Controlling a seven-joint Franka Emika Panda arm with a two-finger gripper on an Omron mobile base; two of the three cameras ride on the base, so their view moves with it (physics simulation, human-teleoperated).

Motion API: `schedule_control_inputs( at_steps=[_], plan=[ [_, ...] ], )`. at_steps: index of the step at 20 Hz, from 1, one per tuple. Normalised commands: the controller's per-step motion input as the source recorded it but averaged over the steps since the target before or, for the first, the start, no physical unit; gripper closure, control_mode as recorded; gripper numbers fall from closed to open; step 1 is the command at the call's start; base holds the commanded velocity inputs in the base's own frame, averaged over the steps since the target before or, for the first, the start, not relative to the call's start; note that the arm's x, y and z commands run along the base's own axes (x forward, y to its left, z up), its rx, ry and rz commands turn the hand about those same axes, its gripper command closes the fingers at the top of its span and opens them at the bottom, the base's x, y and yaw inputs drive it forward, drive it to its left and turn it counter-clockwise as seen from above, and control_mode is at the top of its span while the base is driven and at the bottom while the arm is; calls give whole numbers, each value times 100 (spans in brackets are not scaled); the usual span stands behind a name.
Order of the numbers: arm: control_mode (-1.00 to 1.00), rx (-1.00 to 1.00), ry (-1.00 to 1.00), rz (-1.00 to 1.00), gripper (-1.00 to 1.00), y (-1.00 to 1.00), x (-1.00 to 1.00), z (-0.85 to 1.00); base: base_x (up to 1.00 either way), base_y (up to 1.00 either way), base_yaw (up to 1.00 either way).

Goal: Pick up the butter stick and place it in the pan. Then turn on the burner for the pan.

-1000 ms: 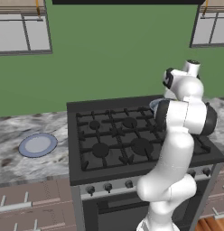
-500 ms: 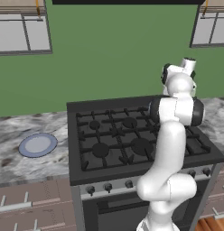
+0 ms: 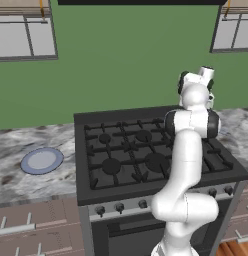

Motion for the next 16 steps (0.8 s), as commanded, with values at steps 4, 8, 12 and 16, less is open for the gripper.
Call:
schedule_control_inputs(
  at_steps=[4, 8, 12, 16],
  plan=[
    [-100, 0, 0, 0, 100, 0, 4, -45, 0, 0, 0],
    [-100, 0, 0, 0, 100, 2, 10, -46, 0, 0, 0],
    [-100, 0, -1, 0, 100, 6, 14, -31, 0, 0, 0],
    [-100, 0, -1, 0, -100, 8, 21, -29, 0, 0, 0]
  ],
)
